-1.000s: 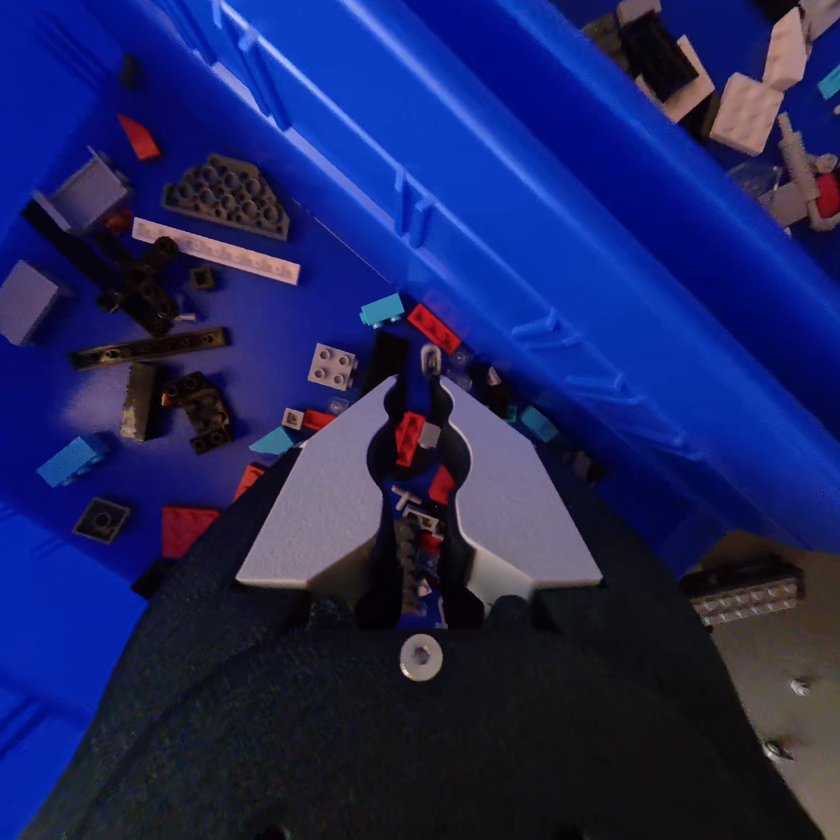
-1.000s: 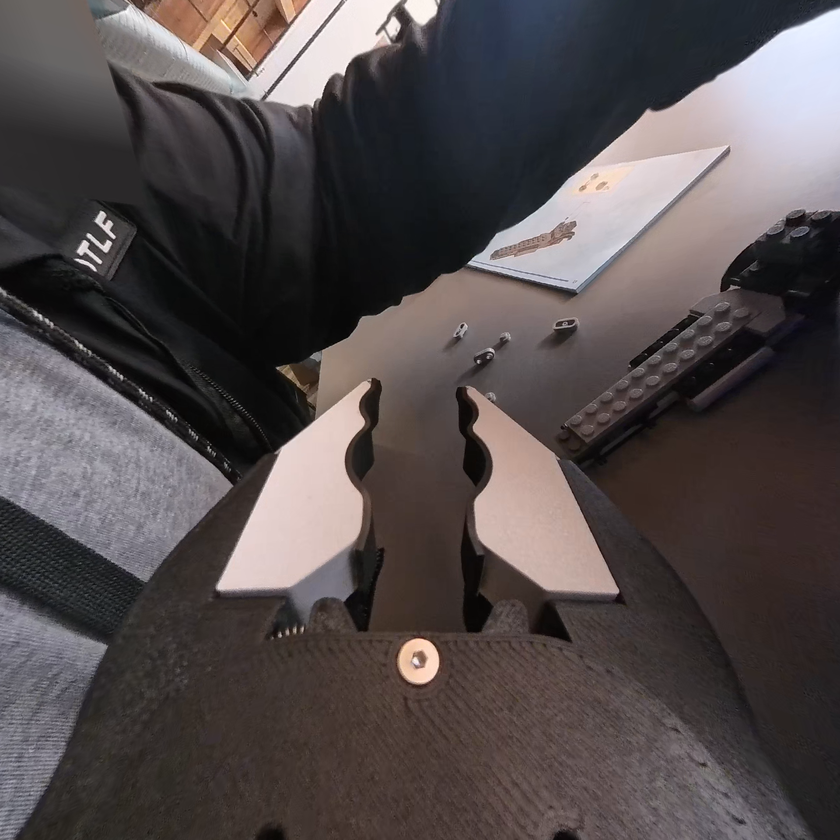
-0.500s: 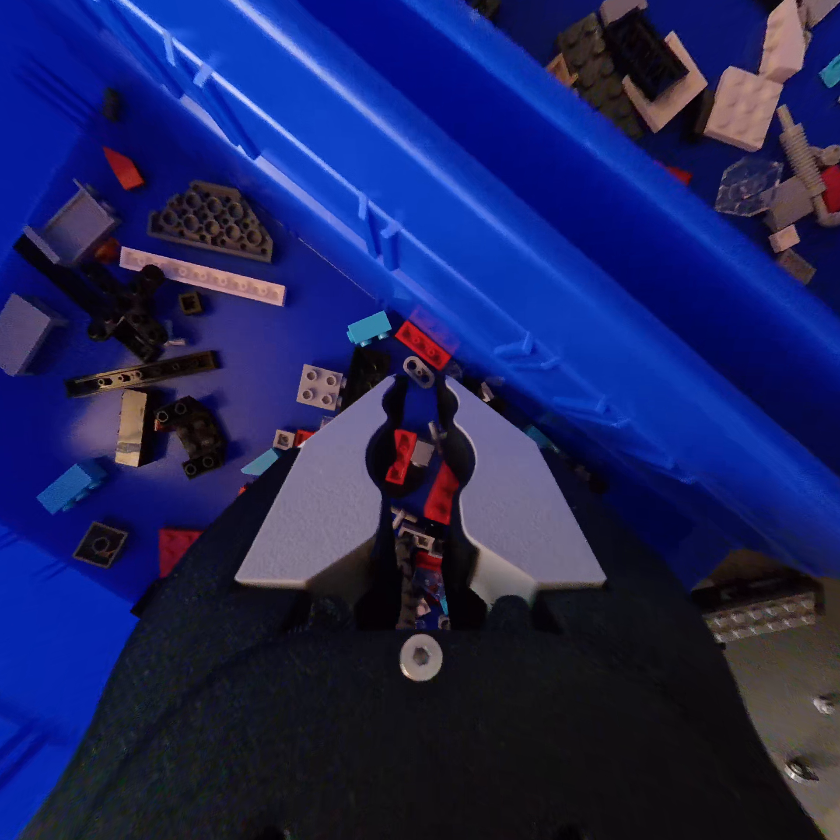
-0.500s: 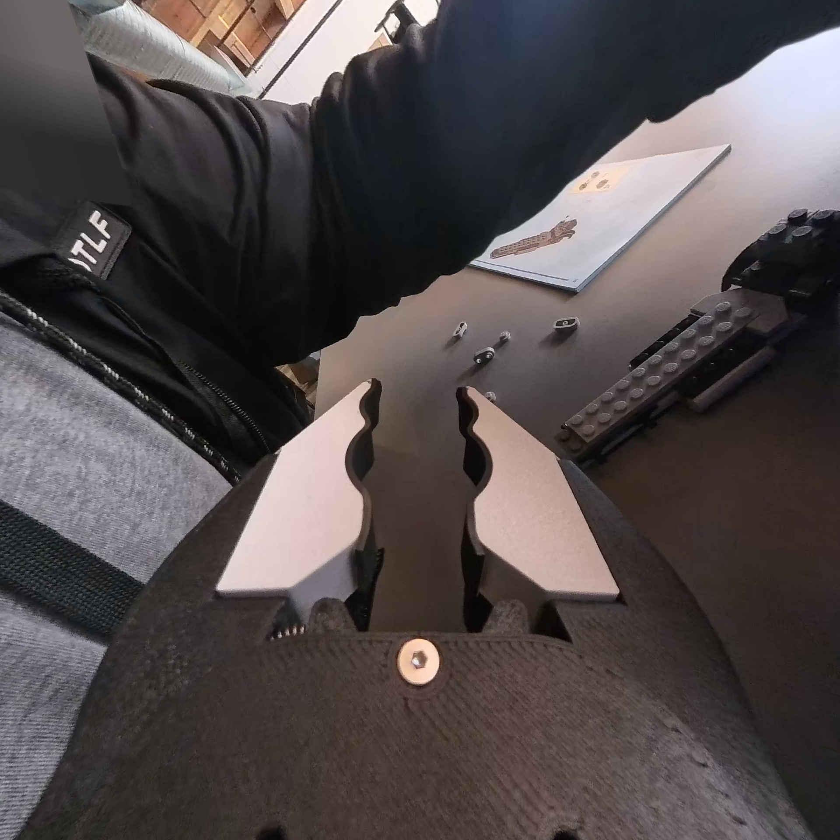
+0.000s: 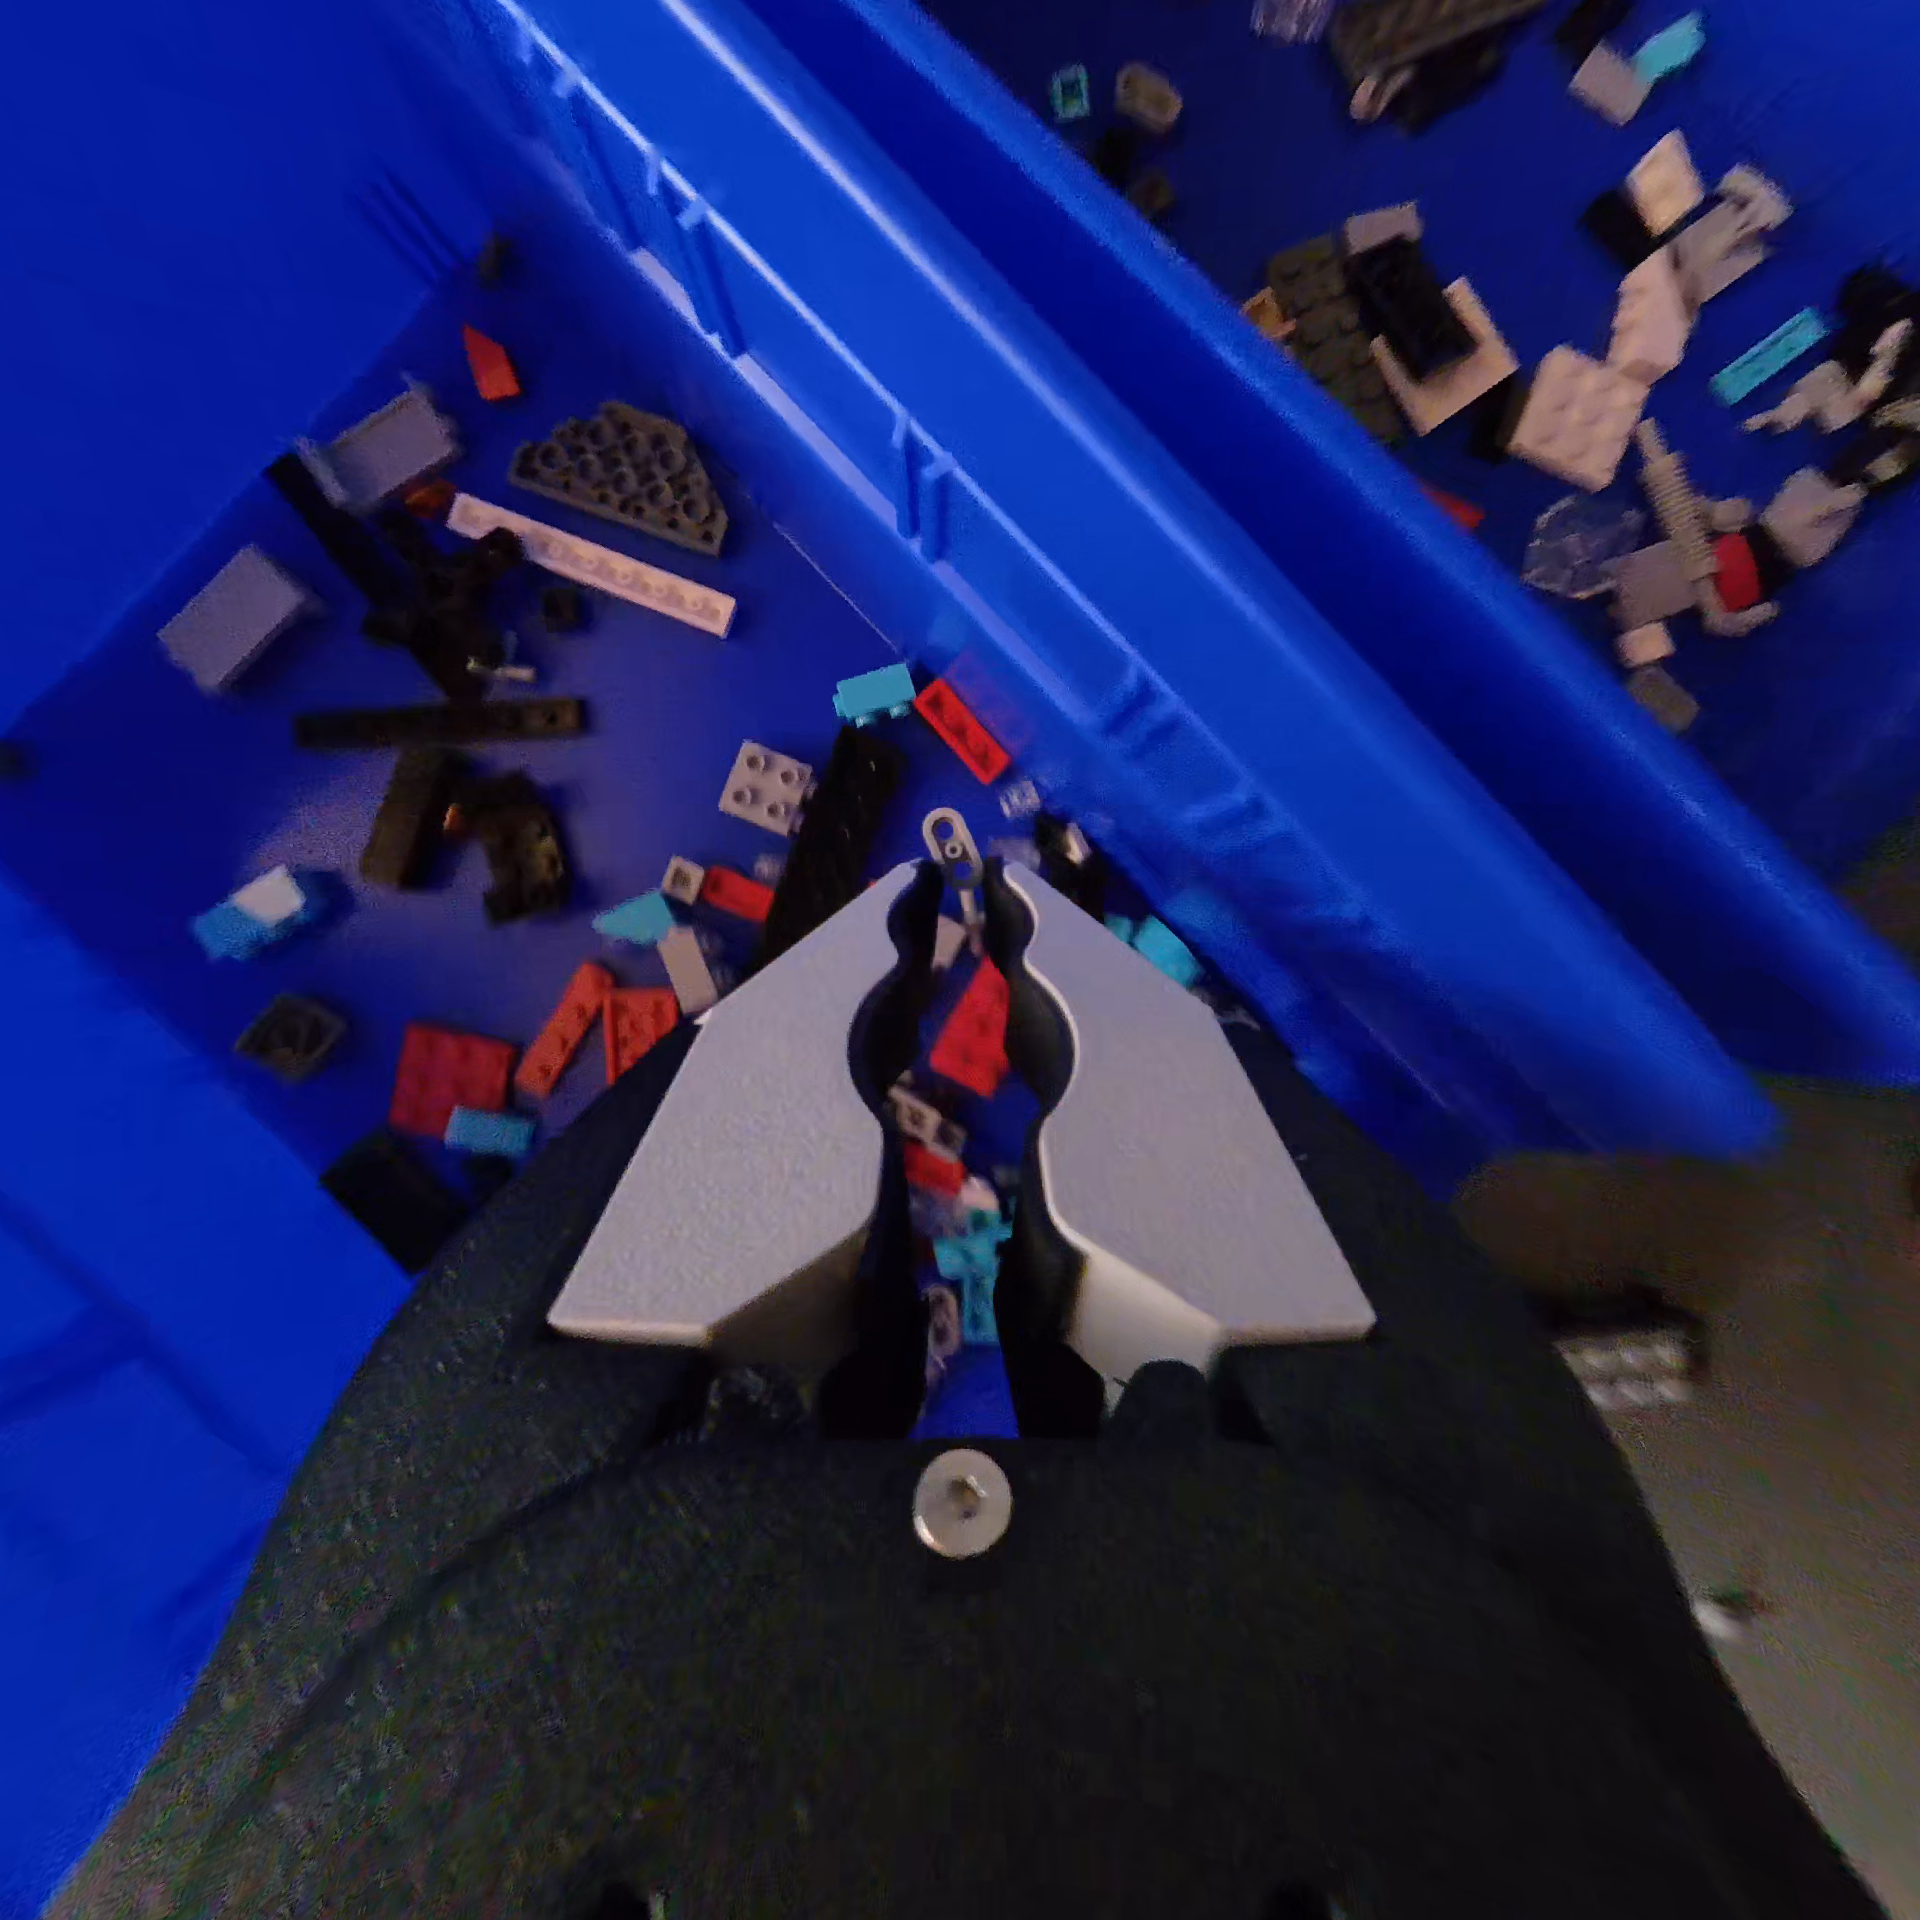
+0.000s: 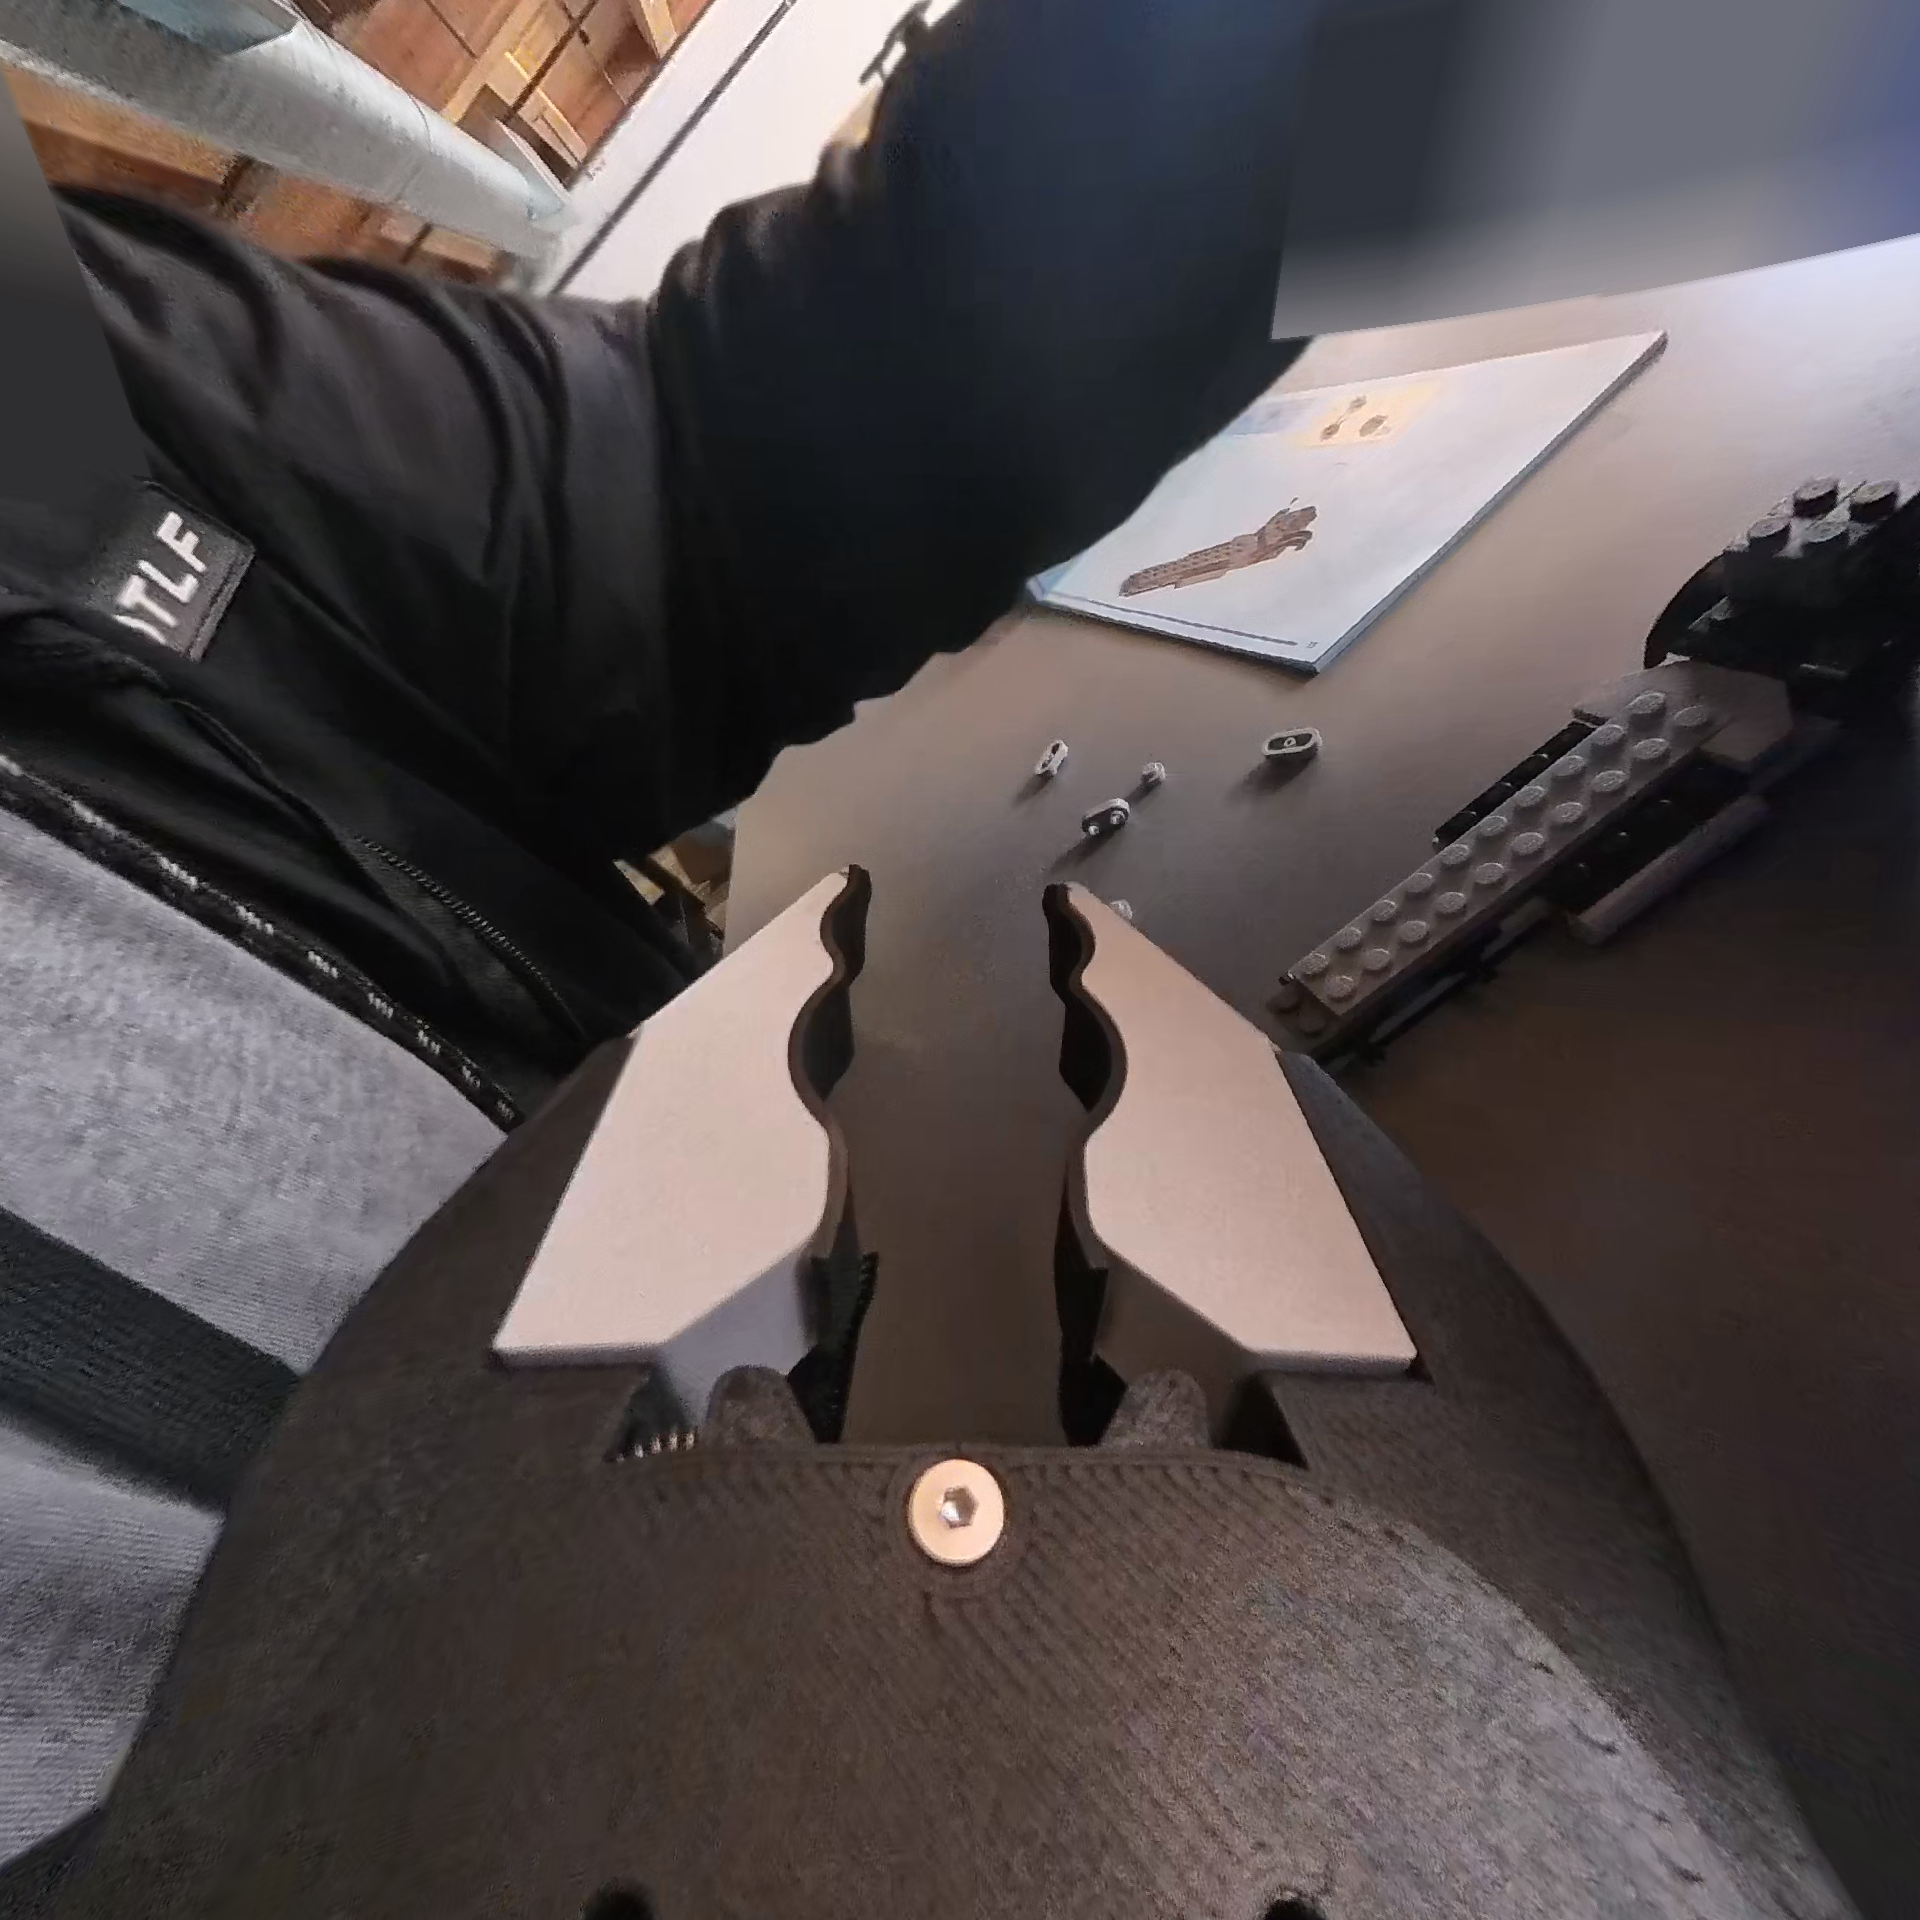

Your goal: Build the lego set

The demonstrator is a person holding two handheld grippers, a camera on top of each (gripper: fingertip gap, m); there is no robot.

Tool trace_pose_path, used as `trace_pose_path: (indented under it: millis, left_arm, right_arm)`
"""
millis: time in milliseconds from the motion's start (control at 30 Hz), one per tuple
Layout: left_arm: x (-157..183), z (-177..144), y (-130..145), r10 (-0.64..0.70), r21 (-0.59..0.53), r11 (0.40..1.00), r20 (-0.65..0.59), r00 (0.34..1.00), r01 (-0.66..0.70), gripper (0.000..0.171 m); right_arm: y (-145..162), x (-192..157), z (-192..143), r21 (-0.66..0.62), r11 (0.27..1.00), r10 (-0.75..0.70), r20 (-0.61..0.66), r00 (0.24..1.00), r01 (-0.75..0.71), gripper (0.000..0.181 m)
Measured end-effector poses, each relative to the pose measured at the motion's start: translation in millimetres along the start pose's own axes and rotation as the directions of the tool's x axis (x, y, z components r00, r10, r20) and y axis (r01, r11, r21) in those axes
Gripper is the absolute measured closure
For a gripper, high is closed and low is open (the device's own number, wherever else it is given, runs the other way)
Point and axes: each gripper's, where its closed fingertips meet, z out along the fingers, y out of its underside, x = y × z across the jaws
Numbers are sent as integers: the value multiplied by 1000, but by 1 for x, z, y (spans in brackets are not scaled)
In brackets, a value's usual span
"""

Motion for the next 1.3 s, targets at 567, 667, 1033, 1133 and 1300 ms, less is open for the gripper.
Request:
trace_pose_path:
  millis: [567,667,1033,1133,1300]
  left_arm:
    - [104,-137,170,-298,478,852,104,949,215,162]
    - [114,-126,184,-267,486,851,77,961,198,163]
    - [142,-111,201,-236,441,869,-24,971,222,162]
    - [144,-113,199,-231,456,858,-72,970,238,162]
    - [145,-117,197,-240,487,824,-160,957,288,162]
  right_arm:
    - [-40,1,32,85,955,-273,-128,954,285,137]
    - [-61,7,49,92,915,-368,-204,907,392,137]
    - [-93,33,77,-1,813,-552,-319,770,582,138]
    - [-93,41,70,0,856,-493,-300,817,517,137]
    - [-87,38,66,8,858,-490,-286,823,513,137]
